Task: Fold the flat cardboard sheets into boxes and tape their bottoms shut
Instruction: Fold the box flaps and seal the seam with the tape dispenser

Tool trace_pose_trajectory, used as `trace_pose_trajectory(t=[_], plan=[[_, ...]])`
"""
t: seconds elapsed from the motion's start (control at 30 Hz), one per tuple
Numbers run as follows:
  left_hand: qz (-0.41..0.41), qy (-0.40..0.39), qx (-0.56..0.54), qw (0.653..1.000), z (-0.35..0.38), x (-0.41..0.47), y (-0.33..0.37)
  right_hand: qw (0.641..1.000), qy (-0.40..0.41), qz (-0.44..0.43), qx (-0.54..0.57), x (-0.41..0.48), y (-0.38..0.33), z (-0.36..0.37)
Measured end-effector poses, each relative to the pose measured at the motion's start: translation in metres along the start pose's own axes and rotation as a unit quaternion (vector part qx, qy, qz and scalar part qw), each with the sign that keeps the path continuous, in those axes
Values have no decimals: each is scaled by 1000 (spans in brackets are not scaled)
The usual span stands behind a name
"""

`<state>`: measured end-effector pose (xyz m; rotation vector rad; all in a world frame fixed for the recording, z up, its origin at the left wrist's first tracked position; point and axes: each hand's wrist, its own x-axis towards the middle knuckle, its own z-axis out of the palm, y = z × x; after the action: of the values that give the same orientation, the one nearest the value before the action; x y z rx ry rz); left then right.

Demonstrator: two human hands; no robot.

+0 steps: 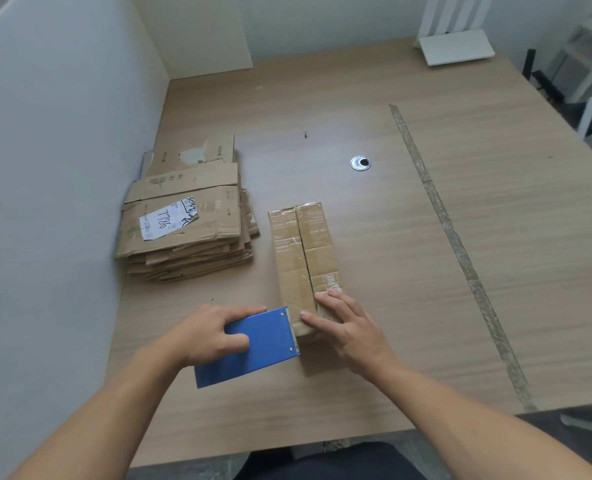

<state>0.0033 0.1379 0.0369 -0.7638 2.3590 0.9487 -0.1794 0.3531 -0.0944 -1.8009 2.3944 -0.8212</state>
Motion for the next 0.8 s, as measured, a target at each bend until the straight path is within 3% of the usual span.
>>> trace_pose_trajectory(t=[0.33, 0.8], plan=[[-29, -18, -15, 999, -12, -11, -28, 1000, 28, -5, 14, -1, 0, 3], [-45, 9, 81, 996, 4, 20, -6, 1000, 10, -22, -6, 0, 0, -1]])
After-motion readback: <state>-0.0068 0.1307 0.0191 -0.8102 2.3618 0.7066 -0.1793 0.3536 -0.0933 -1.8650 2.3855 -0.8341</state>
